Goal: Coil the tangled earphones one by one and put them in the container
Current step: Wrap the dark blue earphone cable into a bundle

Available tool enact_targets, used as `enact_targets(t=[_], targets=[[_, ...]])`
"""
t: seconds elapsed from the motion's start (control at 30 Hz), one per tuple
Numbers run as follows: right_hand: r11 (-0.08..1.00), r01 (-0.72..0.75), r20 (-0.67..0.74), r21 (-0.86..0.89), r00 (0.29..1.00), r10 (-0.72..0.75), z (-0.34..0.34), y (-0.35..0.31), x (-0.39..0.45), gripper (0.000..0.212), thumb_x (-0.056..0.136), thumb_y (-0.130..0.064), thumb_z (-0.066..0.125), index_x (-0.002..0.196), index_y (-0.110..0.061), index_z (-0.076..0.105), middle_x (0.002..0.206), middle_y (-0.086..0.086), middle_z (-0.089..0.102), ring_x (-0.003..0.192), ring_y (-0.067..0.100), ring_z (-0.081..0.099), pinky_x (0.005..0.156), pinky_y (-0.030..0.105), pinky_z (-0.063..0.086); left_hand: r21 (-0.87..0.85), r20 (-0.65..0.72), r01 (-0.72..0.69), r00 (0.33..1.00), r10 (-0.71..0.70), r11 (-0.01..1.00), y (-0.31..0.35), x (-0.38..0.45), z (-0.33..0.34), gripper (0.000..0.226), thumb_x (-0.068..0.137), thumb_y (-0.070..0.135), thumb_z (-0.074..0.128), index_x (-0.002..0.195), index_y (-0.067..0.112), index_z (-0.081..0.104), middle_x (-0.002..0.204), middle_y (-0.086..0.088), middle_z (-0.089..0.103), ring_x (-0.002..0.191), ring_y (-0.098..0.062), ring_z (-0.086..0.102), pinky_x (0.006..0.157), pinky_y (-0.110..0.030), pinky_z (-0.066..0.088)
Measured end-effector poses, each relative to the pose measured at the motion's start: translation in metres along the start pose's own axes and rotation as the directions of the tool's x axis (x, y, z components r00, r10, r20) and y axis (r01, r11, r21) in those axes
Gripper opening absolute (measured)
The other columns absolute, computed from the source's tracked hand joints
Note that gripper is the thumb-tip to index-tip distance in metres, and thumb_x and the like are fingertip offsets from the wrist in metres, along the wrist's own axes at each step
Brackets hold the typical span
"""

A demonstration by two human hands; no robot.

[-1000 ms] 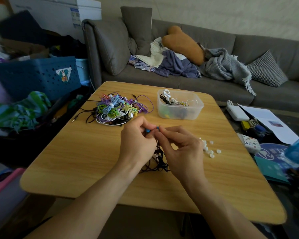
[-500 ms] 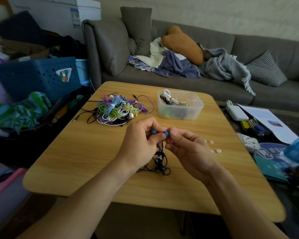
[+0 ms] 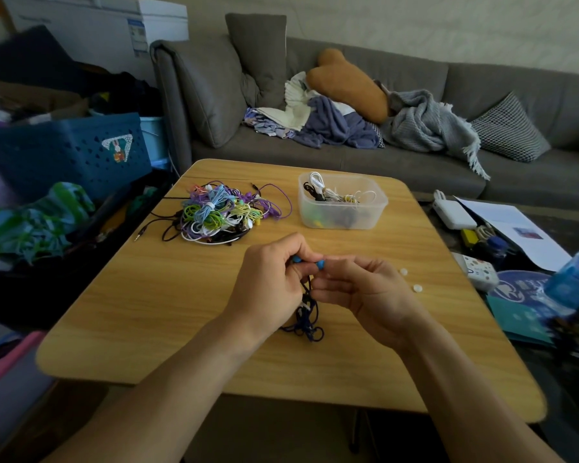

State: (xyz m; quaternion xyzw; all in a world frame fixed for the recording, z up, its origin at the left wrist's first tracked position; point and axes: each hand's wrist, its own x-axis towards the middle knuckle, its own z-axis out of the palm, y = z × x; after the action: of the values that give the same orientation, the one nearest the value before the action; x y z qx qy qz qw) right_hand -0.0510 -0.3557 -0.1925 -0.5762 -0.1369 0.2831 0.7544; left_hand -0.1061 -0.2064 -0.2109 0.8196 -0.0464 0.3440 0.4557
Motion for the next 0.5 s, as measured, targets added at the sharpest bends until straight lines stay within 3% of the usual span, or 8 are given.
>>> enact_targets(t=[0.17, 0.3, 0.5], targets=[[1.0, 0.024, -0.064, 0.004, 0.998, -0.023, 0.0021, -0.0001, -0.0005, 0.011, 0.083, 0.001, 0.064, 0.081, 0.003, 0.075, 0.079, 0.022, 0.071, 0.063, 0.02, 0.069, 0.061, 0.028, 0.059, -0.035, -0.015, 0.049, 0.999, -0.05, 0.998, -0.0016, 0.0001, 0.0026, 0.018, 0.081, -0.01, 0.067, 0.078, 0.008, 0.068, 0.082, 0.009, 0.071, 0.078, -0.007, 0.069, 0.07, -0.033, 0.057], [0.999, 0.03, -0.088, 0.012, 0.996, -0.028, 0.004, -0.0024, -0.0019, 0.023, 0.088, 0.007, 0.058, 0.073, 0.0, 0.075, 0.071, 0.019, 0.069, 0.058, 0.018, 0.067, 0.057, 0.026, 0.058, -0.113, 0.001, 0.115, 0.993, -0.116, 0.987, -0.0008, 0.0006, 0.0056, 0.02, 0.082, -0.007, 0.068, 0.078, 0.012, 0.067, 0.082, 0.008, 0.071, 0.078, -0.011, 0.069, 0.073, -0.037, 0.058], [0.998, 0.049, -0.101, 0.05, 0.994, -0.044, 0.0052, -0.0037, -0.0047, 0.009, 0.079, -0.002, 0.066, 0.077, -0.001, 0.075, 0.065, 0.015, 0.068, 0.058, 0.017, 0.067, 0.058, 0.025, 0.058, -0.15, 0.007, 0.129, 0.992, -0.129, 0.98, 0.0038, 0.0037, 0.0054, 0.022, 0.082, -0.009, 0.068, 0.078, 0.013, 0.067, 0.081, 0.012, 0.069, 0.079, -0.01, 0.069, 0.076, -0.034, 0.058]])
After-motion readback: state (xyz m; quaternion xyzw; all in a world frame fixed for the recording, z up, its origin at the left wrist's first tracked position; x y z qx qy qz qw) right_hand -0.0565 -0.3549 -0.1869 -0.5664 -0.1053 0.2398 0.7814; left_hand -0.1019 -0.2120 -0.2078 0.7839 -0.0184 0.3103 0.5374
